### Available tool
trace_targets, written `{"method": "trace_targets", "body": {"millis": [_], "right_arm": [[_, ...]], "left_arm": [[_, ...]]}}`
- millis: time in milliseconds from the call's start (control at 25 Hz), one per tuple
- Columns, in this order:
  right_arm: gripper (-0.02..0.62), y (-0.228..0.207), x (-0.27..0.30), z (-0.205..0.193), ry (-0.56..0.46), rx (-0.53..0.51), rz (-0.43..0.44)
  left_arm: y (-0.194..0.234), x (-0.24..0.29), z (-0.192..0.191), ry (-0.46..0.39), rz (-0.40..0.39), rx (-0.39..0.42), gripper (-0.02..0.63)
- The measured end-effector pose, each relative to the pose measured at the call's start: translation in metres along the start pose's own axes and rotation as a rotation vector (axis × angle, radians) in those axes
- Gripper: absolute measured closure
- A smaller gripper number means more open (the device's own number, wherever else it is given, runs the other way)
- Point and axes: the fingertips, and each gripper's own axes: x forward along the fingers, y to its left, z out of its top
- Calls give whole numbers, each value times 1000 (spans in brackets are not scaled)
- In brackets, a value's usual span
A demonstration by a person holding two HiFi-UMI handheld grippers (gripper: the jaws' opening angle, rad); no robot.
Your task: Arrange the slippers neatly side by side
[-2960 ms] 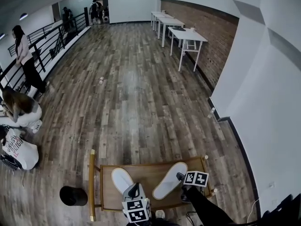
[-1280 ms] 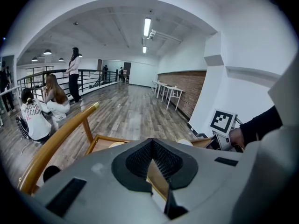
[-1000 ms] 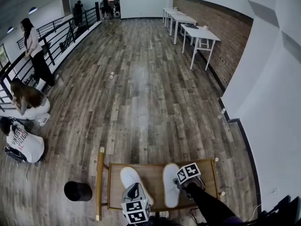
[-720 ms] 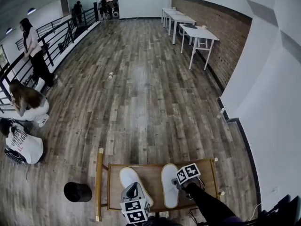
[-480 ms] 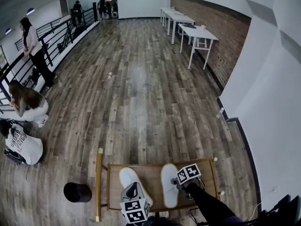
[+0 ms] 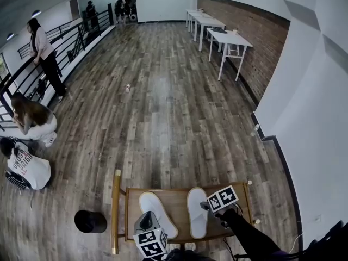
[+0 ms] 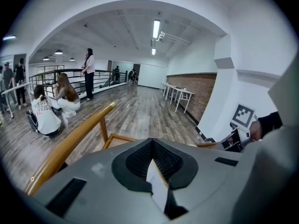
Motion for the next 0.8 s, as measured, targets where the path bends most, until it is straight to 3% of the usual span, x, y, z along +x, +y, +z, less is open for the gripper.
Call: {"method": "trace_targets", "body": {"millis": [160,280,520,800], "right_arm": [[460,77,9,25,-40,-73,163],[460,128,37,23,2,-118,239],[462,175,89,18,60,-240,205],[462,178,124,19,130,-355,91]], "left_arm": [[21,-9,-8,13,52,-37,607],[23,-14,-11,12,53,-34,607],[21,-25,-11,8,35,13,607],[45,-36,-23,24,80,-12,607]]}}
